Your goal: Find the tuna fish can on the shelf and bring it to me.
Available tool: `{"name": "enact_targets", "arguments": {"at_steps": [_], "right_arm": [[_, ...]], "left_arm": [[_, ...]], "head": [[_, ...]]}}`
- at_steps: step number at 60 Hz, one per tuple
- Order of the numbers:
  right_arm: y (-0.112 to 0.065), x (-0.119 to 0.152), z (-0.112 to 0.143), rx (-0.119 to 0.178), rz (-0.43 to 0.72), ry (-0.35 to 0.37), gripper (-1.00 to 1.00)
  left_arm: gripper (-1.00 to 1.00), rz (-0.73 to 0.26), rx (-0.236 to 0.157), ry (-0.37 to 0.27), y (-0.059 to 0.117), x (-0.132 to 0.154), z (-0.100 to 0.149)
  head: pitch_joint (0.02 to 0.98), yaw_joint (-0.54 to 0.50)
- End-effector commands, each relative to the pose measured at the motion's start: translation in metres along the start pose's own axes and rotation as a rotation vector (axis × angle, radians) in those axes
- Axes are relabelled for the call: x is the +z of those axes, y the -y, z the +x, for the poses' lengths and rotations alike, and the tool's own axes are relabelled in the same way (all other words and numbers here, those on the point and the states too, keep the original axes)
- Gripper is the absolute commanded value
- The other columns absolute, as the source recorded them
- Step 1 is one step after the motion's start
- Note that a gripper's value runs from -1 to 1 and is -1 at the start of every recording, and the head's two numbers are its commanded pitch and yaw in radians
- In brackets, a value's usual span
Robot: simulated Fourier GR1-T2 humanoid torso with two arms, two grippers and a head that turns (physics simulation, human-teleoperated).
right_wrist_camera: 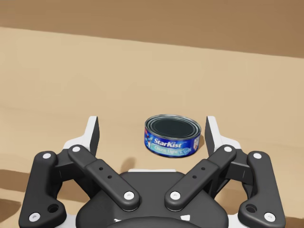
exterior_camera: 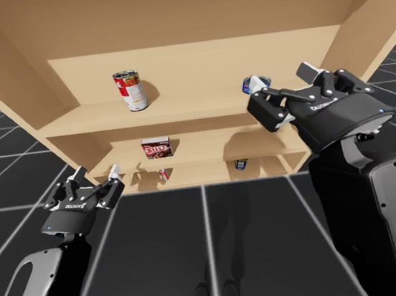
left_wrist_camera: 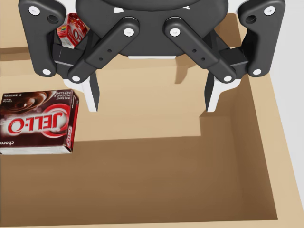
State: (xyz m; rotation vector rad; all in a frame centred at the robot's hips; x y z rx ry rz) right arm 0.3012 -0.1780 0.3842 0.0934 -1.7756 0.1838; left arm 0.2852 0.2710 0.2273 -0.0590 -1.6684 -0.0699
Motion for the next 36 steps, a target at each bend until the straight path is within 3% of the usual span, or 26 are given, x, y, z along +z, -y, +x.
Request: {"name": "enact_targets", "arguments": {"at_steps": [1, 36], "right_arm": [[-0.004, -0.017, -0.005, -0.015, 0.017, -0.118, -1.0], [0.01, -0.067, -0.032, -0.021, -0.043, -0.258, -1.0]], "left_arm": [[-1.0, 0.0, 0.001, -0.002, -0.001, 0.0, 0.0], [-1.0, -0.003, 0.007, -0.006, -0.002, 0.0, 0.0]], "head": [[0.259, -0.25], [0.27, -0.23]]}}
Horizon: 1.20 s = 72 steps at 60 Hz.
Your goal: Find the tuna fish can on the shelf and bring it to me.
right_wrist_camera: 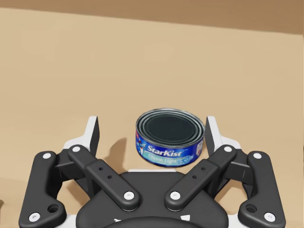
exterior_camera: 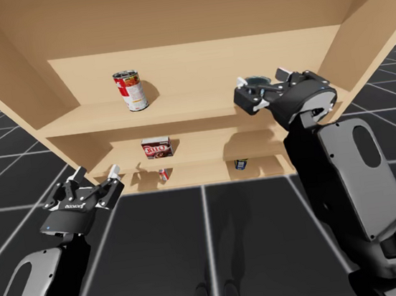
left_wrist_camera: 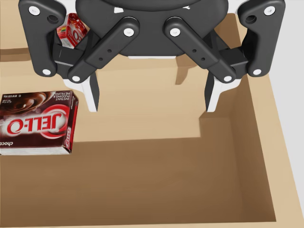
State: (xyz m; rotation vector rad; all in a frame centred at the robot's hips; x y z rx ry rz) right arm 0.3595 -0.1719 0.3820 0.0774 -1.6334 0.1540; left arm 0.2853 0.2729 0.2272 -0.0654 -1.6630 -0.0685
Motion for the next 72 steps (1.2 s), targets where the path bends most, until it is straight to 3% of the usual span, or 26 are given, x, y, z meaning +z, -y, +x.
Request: {"name": "enact_targets", "arguments": {"at_steps": [1, 12, 19, 20, 21, 22, 24, 35, 43, 51, 72], "right_arm": [[0.006, -0.014, -0.016, -0.006, -0.019, -0.117, -1.0], [0.009, -0.028, -0.022, -0.004, -0.027, -0.122, -1.0], [0.011, -0.035, -0.026, 0.023, -0.027, -0.108, -0.96], [0.011, -0.035, -0.026, 0.031, -0.037, -0.102, -0.84], [0.011, -0.035, -0.028, 0.044, -0.07, -0.082, 0.23], [0.011, -0.036, -0.029, 0.044, -0.067, -0.082, 0.82], [0.011, -0.035, -0.029, 0.036, -0.061, -0.085, 0.98], [0.013, -0.027, -0.027, 0.034, -0.059, -0.075, 1.0], [0.014, -0.009, -0.014, 0.045, -0.066, -0.016, 1.0], [0.01, 0.027, -0.001, 0.072, -0.079, 0.082, 0.95], [0.01, 0.101, 0.009, 0.099, -0.072, 0.19, 1.0]], "left_arm": [[-1.0, 0.0, 0.001, -0.001, 0.0, 0.0, 0.0], [-1.0, 0.001, 0.0, 0.001, 0.0, 0.0, -0.001], [-1.0, 0.001, 0.001, 0.003, 0.0, 0.0, 0.0], [-1.0, 0.001, 0.001, 0.003, 0.0, 0.0, 0.0], [-1.0, 0.001, 0.001, 0.004, 0.0, 0.0, 0.0], [-1.0, 0.001, 0.001, 0.004, 0.0, 0.0, 0.0], [-1.0, 0.001, 0.001, 0.004, 0.0, 0.001, 0.0], [-1.0, 0.0, 0.0, 0.006, 0.001, 0.001, 0.0], [-1.0, 0.001, -0.001, 0.007, 0.001, 0.001, 0.0], [-1.0, 0.001, -0.007, 0.004, 0.002, 0.001, 0.0], [-1.0, -0.002, -0.009, 0.005, 0.004, 0.002, 0.001]], "head": [[0.27, -0.23], [0.274, -0.24], [0.275, -0.24], [0.275, -0.24], [0.277, -0.23], [0.277, -0.23], [0.278, -0.23], [0.276, -0.23], [0.277, -0.23], [0.275, -0.23], [0.274, -0.23]]}}
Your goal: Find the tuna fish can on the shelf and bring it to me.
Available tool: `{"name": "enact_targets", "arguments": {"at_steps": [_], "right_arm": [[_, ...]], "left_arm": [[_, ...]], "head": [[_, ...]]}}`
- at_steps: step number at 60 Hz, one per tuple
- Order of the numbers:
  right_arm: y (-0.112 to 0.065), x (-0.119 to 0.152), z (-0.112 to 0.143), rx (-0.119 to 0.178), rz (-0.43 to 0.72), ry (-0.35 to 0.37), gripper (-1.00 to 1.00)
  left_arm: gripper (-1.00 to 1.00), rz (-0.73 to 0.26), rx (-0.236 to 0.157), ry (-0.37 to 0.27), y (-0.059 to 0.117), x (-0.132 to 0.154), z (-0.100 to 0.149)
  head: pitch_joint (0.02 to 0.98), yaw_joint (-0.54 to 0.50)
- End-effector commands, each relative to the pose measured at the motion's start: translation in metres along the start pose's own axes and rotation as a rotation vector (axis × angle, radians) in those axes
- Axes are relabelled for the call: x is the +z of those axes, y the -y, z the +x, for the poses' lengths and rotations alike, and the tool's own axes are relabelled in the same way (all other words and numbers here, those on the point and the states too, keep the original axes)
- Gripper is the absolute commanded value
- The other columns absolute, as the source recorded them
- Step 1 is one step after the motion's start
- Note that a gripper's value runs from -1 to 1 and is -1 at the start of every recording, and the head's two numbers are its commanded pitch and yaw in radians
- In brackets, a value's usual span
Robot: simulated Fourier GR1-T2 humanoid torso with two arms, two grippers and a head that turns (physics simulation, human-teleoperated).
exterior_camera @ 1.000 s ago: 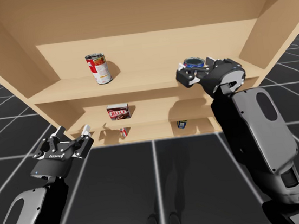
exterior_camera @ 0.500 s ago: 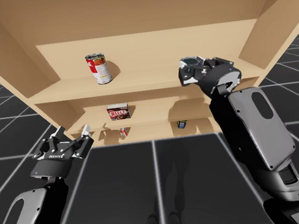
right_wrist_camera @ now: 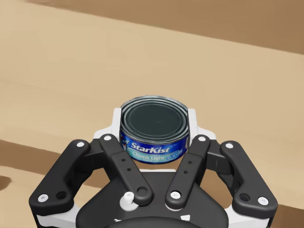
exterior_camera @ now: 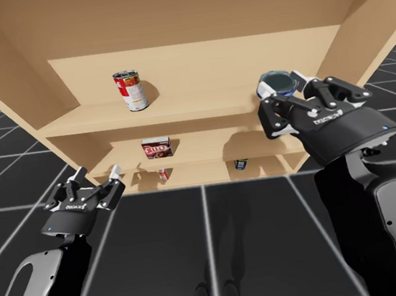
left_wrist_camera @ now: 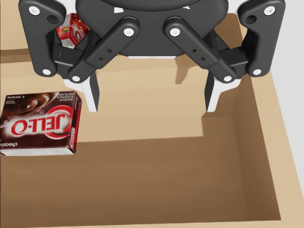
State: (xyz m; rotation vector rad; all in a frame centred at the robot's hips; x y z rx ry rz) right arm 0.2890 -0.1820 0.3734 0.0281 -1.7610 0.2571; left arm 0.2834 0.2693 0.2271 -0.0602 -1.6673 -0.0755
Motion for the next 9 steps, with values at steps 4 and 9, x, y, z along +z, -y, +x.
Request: {"name": "enact_targets", "arguments": {"at_steps": [4, 9], "right_arm": [[0.011, 0.044, 0.012, 0.031, -0.118, 0.088, 1.0], [0.012, 0.061, 0.005, 0.057, -0.131, 0.112, 1.0]], "left_arm": [[-1.0, 0.001, 0.0, 0.001, 0.001, 0.001, 0.001], [-1.0, 0.002, -0.001, 0.002, 0.001, 0.002, 0.002]], "head": [[0.274, -0.22], [0.273, -0.22]]}}
